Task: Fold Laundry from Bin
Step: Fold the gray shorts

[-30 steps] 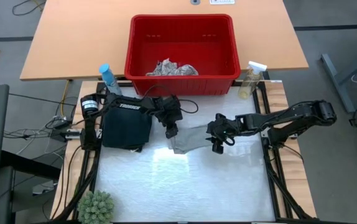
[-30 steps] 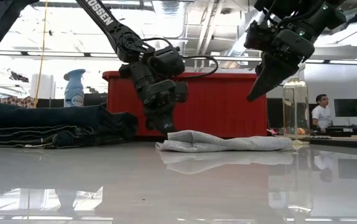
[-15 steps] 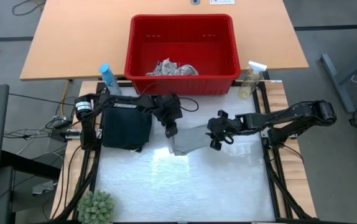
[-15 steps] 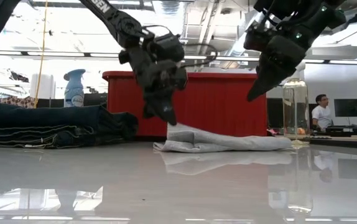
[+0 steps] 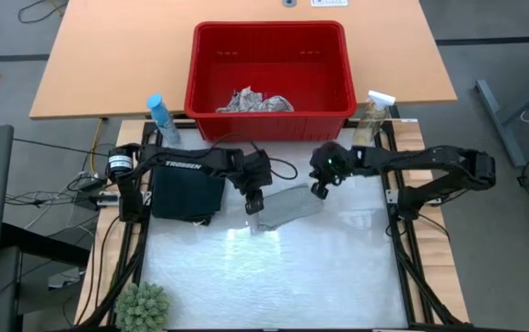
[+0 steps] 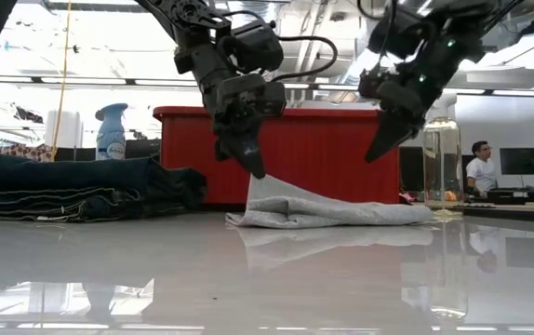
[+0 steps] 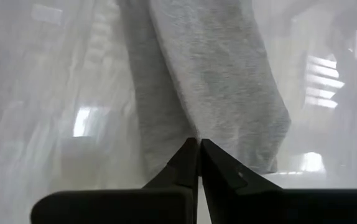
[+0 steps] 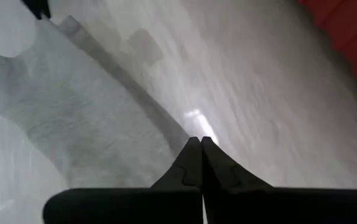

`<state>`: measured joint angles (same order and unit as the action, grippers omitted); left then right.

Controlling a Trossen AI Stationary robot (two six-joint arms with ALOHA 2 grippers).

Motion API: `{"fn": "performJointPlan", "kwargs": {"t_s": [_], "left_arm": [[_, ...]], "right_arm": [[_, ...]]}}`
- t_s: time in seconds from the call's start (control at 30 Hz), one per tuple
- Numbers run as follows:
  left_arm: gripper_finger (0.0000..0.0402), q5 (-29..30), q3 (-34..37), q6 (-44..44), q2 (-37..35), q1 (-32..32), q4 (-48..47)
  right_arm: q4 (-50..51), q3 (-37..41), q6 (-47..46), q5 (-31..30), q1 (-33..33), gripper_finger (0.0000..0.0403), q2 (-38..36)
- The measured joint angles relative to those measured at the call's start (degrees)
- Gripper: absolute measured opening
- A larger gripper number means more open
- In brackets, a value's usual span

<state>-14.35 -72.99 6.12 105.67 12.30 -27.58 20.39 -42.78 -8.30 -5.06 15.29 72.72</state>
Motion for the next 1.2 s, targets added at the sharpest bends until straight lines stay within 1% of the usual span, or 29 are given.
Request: {"fn": "performJointPlan", "kwargs": {"t_s": [0.13, 0.23, 0.3, 0.5, 0.8, 1.03, 1.2], "left_arm": [[0.0, 0.7, 0.0, 0.4, 0.0, -0.4, 0.0], [0.0, 1.5, 0.0, 0.6, 0.0, -0.9, 0.1], [0.0, 1.6, 0.0, 0.7, 0.0, -1.0, 0.1], [0.0, 1.7, 0.0, 1.5, 0.0, -1.0, 0.1], [0.0, 2.6, 0.0, 1.7, 0.0, -1.0, 0.1], [0.0, 3.1, 0.0, 1.7, 0.0, -1.0, 0.1], [0.0, 2.6, 0.0, 3.2, 0.0, -1.0, -0.3]], "right_arm": [[-1.4, 0.0, 3.5, 8.0, 4.5, 0.0014, 3.6], [-4.6, 0.0, 4.0, 14.2, 5.5, 0.0014, 7.8], [-6.7, 0.0, 4.3, 16.0, 5.4, 0.0014, 10.3], [-10.4, 0.0, 5.0, 16.1, 4.6, 0.0014, 14.4], [-9.8, 0.0, 7.4, 16.1, 5.0, 0.0014, 15.0], [-10.7, -0.1, 9.1, 16.4, 5.0, 0.0014, 20.2], [-10.6, -0.2, 9.7, 16.8, 5.2, 0.0014, 20.7]]}}
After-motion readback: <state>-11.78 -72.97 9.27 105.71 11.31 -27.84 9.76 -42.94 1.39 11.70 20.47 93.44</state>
